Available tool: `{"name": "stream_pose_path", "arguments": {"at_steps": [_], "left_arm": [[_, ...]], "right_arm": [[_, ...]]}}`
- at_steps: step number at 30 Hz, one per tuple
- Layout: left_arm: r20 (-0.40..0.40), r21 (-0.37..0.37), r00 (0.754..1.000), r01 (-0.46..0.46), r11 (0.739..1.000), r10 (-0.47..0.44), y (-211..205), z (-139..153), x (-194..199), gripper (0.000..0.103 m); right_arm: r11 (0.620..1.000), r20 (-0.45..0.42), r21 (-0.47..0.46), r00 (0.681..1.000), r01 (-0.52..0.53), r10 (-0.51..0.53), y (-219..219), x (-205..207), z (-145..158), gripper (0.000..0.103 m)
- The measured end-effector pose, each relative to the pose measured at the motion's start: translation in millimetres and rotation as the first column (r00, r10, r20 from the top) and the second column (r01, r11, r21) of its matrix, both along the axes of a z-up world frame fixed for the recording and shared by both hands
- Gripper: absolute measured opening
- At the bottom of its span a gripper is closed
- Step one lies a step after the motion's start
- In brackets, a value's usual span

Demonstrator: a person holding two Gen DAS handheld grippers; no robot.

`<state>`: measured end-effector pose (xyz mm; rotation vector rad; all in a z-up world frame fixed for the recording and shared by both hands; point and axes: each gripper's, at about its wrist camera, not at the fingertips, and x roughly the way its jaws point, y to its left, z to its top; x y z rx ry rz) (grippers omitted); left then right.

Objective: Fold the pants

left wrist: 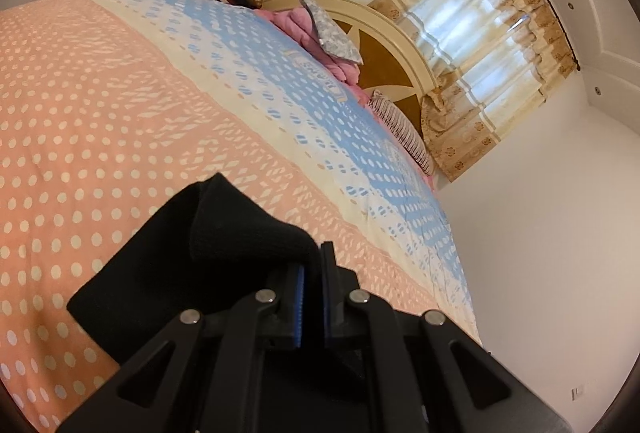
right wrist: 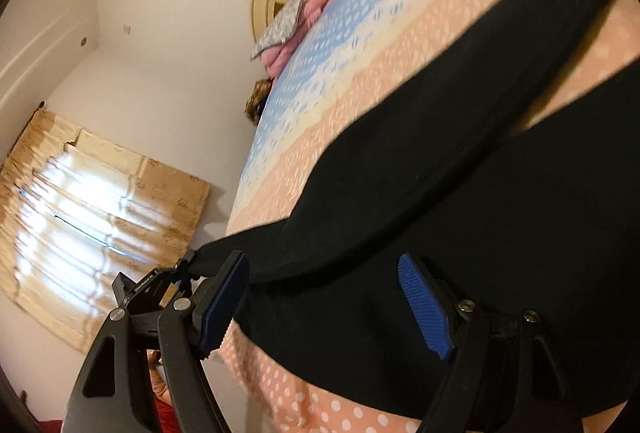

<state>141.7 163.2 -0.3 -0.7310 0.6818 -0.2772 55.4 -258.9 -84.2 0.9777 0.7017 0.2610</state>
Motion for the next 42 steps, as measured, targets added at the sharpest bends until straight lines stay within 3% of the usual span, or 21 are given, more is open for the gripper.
{"name": "stream_pose_path", "arguments": {"at_steps": [6,8,9,10,13,17,30,35,39,42], "left_arm": [[-0.015,0.017,1.0,-0.006,1.0,0.006,2.6,-1.6,-0.6,0.007],[-0.027,0.021,1.0,-0.003,1.0,0.004,4.6,-4.6,-0.2,0.007],[-0.033,0.023,0.999,-0.003,1.0,0.003,5.6,-6.1,0.5,0.007],[-0.036,0.024,0.999,0.003,1.0,-0.002,6.4,-7.4,1.4,0.007],[-0.04,0.058,0.999,0.017,0.998,-0.015,7.3,-9.4,3.3,0.007],[-0.059,0.066,0.998,0.017,0.998,-0.013,12.1,-14.0,1.7,0.007],[-0.03,0.073,0.999,0.023,0.997,-0.021,18.0,-2.1,-19.9,0.007],[-0.038,0.103,0.999,0.03,0.994,-0.026,25.9,-7.0,-28.7,0.007],[-0.063,0.194,0.998,0.043,0.98,-0.031,29.6,-19.4,-34.3,0.007],[-0.106,0.295,0.994,0.059,0.954,-0.029,26.7,-37.7,-34.4,0.007]], "right_arm": [[0.995,0.008,0.0,0.995,0.099,-0.099,-18.5,29.9,4.0,0.075],[0.99,-0.009,0.027,0.99,0.139,-0.139,-29.1,34.5,1.6,0.049],[0.99,-0.023,0.024,0.99,0.141,-0.141,-34.6,37.7,-0.7,0.023],[0.988,-0.048,0.023,0.987,0.154,-0.153,-41.2,40.8,-5.1,0.007],[0.988,-0.049,0.05,0.988,0.146,-0.144,-49.0,41.2,-11.6,0.004],[0.992,0.039,-0.067,0.994,0.104,-0.102,-31.8,25.7,16.8,0.004],[0.992,0.073,-0.093,0.994,0.085,-0.078,-27.2,-26.9,17.3,0.004],[0.983,0.131,-0.184,0.991,0.02,0.004,-10.2,-46.2,41.5,0.004],[0.962,0.104,-0.269,0.992,-0.042,0.072,9.2,-61.8,44.6,0.004],[0.941,-0.007,-0.324,0.995,-0.1,0.103,22.7,-65.3,16.9,0.004]]}}
